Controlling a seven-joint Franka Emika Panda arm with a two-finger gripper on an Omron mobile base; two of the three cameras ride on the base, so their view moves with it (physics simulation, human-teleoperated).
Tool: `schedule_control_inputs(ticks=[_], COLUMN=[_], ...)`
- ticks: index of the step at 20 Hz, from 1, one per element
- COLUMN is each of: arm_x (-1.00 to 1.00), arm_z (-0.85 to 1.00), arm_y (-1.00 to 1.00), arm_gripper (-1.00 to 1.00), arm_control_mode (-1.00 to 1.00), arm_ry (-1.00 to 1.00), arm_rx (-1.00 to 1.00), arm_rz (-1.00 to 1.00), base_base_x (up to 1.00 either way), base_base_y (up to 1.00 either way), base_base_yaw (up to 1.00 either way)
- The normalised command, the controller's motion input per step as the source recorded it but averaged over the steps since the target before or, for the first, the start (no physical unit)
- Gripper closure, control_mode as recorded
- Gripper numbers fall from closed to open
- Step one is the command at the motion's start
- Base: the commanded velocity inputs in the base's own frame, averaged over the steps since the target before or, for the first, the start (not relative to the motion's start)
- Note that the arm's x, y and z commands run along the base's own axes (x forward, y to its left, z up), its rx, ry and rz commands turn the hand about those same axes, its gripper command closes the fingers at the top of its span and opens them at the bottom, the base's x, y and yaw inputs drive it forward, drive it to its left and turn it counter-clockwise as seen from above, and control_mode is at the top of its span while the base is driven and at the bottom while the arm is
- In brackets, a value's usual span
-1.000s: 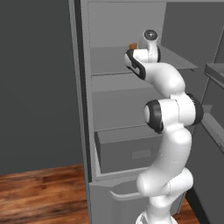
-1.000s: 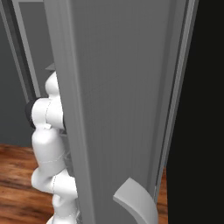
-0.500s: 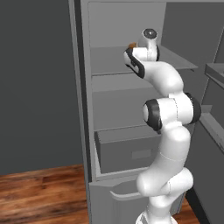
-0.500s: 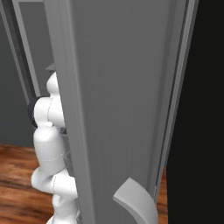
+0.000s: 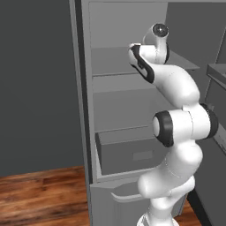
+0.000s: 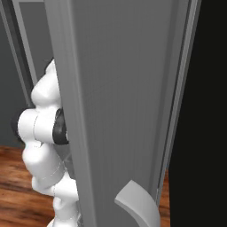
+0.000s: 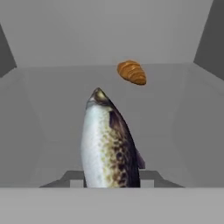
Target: Take the fish out of the fridge, briefly rinse it in the sink, and place it on the tray next to the sink.
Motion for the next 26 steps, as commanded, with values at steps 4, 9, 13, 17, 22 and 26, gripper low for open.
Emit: schedule_control_inputs(ticks=[4,9,13,17,22,26], arm_x=[-1.0,-1.0,-1.0,-1.0,-1.0,-1.0], arm_z=[0.72,0.14,0.0,-0.03,-0.55,-0.81], arm_y=[0.39,0.44,0.47,0.42,0.28,0.06], arm_gripper=[1.0,1.0,1.0,1.0,1.0,1.0], arm_control_mode=[-1.0,-1.0,-1.0,-1.0,-1.0,-1.0], arm_ry=[-0.34,-0.14,0.01,0.11,0.32,0.56], arm_rx=[0.0,0.0,0.0,0.0,0.02,0.05], arm_rz=[0.0,0.0,0.0,0.0,0.0,0.01], base_base_x=[0.0,0.0,0.0,0.0,0.0,0.0], base_base_y=[0.0,0.0,0.0,0.0,0.0,0.0], base_base_yaw=[0.0,0.0,0.0,0.0,0.0,0.0])
